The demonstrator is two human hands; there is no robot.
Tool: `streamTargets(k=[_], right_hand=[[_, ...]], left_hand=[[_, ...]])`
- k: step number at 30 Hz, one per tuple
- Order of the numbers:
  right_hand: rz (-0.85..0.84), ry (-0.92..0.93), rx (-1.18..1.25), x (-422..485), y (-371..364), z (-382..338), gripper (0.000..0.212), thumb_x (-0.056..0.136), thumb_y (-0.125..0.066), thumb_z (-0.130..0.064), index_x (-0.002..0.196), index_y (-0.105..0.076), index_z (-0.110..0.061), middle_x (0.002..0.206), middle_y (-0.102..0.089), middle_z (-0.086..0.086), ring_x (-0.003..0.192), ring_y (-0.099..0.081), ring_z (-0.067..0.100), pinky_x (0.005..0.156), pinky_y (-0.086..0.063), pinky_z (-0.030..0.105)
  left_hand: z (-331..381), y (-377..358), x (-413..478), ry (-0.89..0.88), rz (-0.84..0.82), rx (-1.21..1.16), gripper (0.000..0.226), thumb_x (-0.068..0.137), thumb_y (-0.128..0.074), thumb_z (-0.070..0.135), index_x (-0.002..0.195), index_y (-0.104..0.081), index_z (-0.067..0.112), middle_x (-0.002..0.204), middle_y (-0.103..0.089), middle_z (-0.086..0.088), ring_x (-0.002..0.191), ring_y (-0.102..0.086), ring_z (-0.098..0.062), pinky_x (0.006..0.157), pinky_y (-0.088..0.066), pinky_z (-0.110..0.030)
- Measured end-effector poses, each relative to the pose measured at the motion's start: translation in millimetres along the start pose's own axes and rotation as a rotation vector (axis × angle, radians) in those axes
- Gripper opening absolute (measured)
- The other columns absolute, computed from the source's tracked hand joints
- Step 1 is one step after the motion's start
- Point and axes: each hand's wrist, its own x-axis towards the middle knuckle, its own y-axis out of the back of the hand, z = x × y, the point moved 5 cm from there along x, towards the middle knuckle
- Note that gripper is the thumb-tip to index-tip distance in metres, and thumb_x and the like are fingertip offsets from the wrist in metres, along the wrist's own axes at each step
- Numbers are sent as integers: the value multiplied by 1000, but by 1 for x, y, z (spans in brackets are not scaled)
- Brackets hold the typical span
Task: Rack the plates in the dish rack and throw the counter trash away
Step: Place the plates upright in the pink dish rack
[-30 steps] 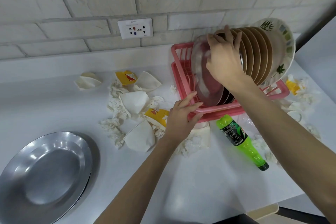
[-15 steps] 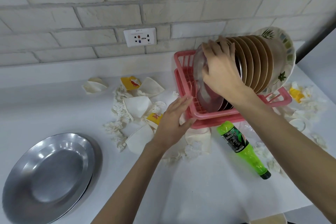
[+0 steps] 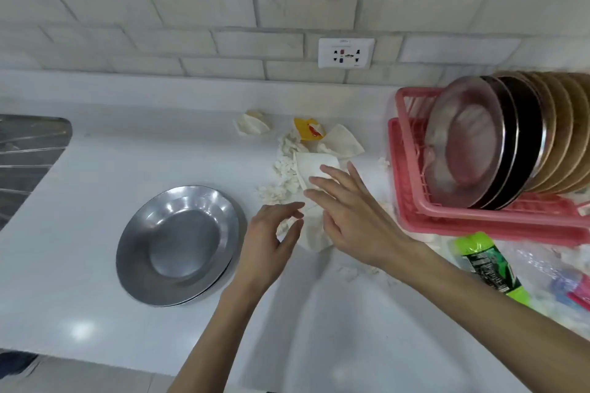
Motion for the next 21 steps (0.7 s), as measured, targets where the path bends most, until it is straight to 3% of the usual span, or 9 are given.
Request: streamTargets(k=[4, 6, 8, 11, 13, 16, 21], right_hand=[[-93, 117, 70, 0, -42, -36, 40, 77, -50, -8, 114, -67, -13, 125, -61, 6, 132, -42, 27, 118, -17, 45], [-125, 162, 113, 0, -60, -51, 38, 78, -49, -8, 111, -67, -13, 122, -61, 7, 129, -46, 30, 116, -19, 38], [-151, 172, 154, 1, -77, -66, 39, 77, -53, -5, 113, -66, -11, 122, -61, 9, 127, -46, 30, 113, -27, 36], [-222, 75, 271, 4, -103, -81, 44, 83, -51, -4, 126, -61, -10, 134, -55, 10, 135, -37, 27, 111, -36, 37], [-287, -27, 391, 9, -114, -88, 49, 90, -46, -5, 139, -51, -13, 148, -43, 6, 142, -25, 20, 116, -26, 27], [-357, -150, 508, 13, -126, -97, 55, 96, -44, -9, 149, -36, -18, 157, -27, -3, 146, -11, 8, 109, -8, 9], [-379, -271, 612, 10, -142, -103, 59, 97, -42, -5, 152, -31, -21, 159, -19, -10, 145, -10, 1, 107, -7, 5]], left_hand=[[-31, 32, -38, 98, 68, 40, 18, 91, -63, 20, 104, -75, 26, 85, -67, 27, 88, -61, 1, 82, -46, -23], [-48, 52, -52, 142, 98, 85, 22, 90, -56, 33, 97, -76, 26, 93, -67, 27, 85, -60, 1, 80, -48, -32], [-66, 74, -61, 186, 148, 120, 25, 88, -55, 38, 93, -76, 26, 95, -67, 27, 84, -61, -2, 81, -49, -36], [-97, 106, -67, 271, 231, 139, 13, 88, -64, 27, 91, -76, 23, 85, -71, 20, 86, -62, -4, 76, -53, -38], [-117, 126, -65, 304, 275, 208, 10, 89, -70, 16, 96, -75, 22, 94, -72, 17, 93, -60, -3, 79, -52, -35], [-150, 151, -57, 367, 262, 397, 26, 86, -74, 16, 112, -71, 21, 114, -68, 3, 106, -57, -24, 86, -44, -32], [-194, 180, -47, 585, 248, 428, 52, 80, -79, 28, 127, -58, 23, 130, -53, -5, 116, -47, -33, 95, -44, -48]])
